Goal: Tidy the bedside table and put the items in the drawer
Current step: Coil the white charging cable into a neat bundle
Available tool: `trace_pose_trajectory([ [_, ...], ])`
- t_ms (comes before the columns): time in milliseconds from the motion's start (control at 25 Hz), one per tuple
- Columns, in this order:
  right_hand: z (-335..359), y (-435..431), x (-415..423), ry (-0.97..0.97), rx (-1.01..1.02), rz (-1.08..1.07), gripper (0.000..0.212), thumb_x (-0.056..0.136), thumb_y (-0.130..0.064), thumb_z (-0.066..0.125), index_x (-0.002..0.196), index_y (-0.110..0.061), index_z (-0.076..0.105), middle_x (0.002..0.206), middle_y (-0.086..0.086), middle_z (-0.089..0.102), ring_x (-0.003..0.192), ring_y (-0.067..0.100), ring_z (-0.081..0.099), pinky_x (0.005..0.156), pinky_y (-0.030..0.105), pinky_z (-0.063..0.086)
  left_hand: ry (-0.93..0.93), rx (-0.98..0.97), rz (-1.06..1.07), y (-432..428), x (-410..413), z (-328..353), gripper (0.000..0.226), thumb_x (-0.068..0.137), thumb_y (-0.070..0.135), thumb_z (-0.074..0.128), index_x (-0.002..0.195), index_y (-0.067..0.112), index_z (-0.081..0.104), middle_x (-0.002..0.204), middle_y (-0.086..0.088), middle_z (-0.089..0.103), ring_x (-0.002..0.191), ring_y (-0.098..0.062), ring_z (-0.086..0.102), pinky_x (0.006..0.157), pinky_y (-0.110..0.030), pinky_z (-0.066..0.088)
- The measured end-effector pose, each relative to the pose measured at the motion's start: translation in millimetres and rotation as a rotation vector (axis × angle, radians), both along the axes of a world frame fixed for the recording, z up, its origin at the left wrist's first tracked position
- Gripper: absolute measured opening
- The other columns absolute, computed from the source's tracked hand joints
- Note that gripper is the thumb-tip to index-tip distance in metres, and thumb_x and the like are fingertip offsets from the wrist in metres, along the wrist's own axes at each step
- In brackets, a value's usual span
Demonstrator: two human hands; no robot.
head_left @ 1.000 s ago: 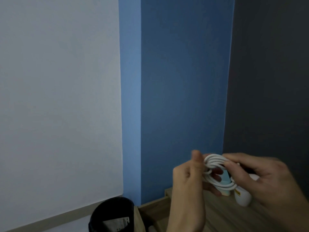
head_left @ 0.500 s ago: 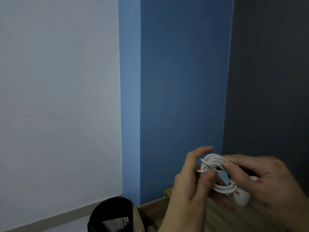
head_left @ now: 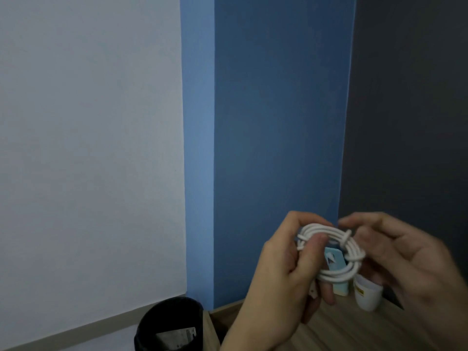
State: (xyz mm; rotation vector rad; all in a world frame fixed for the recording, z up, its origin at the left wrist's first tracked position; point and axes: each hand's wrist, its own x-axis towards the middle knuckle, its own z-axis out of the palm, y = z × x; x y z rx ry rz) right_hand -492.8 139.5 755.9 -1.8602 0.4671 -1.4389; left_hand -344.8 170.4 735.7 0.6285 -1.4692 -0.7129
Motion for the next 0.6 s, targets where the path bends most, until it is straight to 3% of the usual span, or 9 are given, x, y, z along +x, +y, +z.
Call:
trace_pose_trajectory([
  [80,0,-1,-3,-0.039,0.121,0.085,0.070,0.036,-0.068,0.078,0.079,-0.013,0.074,0.061,0.013,0.065,0.054,0.020,0.053,0.046,0.015,0.043,0.031,-0.016,0.030,0,2,1,0.011,0.092,0.024,0.044,0.091,0.018,0.053,0.038,0.001,0.046,0.023,-0.007,0.029,0.030,-0.013,0.022],
  [200,3,1,-3,-0.041,0.148,0.063,0.071,0.030,-0.067,0.079,0.073,-0.011,0.075,0.056,0.010,0.065,0.046,0.010,0.054,0.044,0.011,0.044,0.055,-0.018,0.043,0,3,2,0.011,0.091,0.025,0.049,0.087,0.016,0.054,0.036,0.001,0.045,0.022,-0.006,0.030,0.030,-0.013,0.023],
  [400,10,0,-8,-0.004,0.054,-0.143,0.061,0.033,-0.083,0.064,0.066,-0.032,0.075,0.058,0.001,0.070,0.042,0.004,0.054,0.045,0.010,0.046,0.052,-0.005,0.090,0,3,2,0.013,0.091,0.022,0.051,0.081,0.013,0.054,0.036,-0.001,0.042,0.025,-0.004,0.033,0.031,-0.013,0.025],
  [600,12,-1,-13,0.027,0.045,-0.231,0.060,0.039,-0.087,0.057,0.069,-0.039,0.073,0.062,-0.005,0.071,0.051,0.009,0.059,0.047,0.009,0.047,-0.016,0.003,0.103,-3,1,-1,0.013,0.093,0.027,0.050,0.086,0.017,0.052,0.037,0.001,0.044,0.028,-0.016,0.030,0.032,-0.019,0.023],
])
